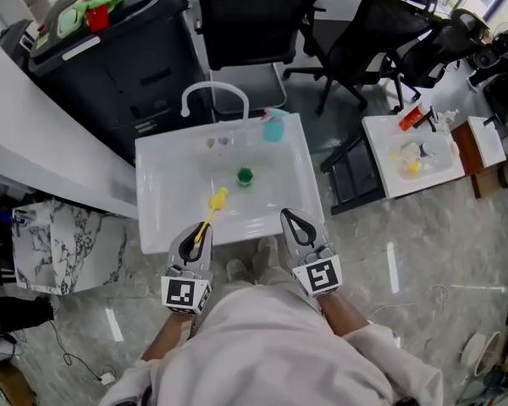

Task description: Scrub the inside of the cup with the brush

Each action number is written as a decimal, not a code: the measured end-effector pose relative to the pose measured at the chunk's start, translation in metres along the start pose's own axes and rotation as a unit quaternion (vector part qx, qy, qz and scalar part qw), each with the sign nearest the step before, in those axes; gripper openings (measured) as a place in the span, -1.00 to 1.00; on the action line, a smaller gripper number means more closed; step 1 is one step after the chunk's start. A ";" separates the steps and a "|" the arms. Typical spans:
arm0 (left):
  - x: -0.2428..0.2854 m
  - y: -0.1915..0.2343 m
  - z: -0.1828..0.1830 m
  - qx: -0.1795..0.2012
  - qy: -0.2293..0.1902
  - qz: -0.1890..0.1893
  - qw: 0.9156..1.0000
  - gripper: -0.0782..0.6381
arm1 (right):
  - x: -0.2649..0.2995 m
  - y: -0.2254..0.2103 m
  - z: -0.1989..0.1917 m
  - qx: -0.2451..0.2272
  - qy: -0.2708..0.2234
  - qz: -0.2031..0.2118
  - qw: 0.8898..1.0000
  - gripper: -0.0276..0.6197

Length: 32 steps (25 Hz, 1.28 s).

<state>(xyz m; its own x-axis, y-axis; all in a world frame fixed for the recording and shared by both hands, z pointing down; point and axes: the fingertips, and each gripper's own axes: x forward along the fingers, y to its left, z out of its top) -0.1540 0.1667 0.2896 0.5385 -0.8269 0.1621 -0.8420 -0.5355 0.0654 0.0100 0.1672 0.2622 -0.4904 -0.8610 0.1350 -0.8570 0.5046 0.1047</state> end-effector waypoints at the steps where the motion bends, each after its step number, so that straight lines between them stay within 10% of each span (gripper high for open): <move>1: 0.006 0.000 -0.001 0.000 0.002 0.000 1.000 -0.67 | 0.003 -0.005 -0.003 0.001 0.002 0.001 1.000 -0.91; 20: 0.105 0.012 0.014 0.004 0.025 0.056 0.998 -0.67 | 0.101 -0.079 -0.038 -0.001 0.016 0.104 0.994 -0.91; 32: 0.127 0.048 0.004 -0.010 0.035 0.023 0.999 -0.67 | 0.136 -0.061 -0.063 -0.015 0.053 0.112 0.992 -0.85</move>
<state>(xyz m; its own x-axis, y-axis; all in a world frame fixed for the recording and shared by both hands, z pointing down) -0.1260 0.0357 0.3095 0.4958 -0.8362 0.2347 -0.8669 -0.4928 0.0756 0.0056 0.0231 0.3363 -0.6465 -0.7166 0.2617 -0.7229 0.6851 0.0901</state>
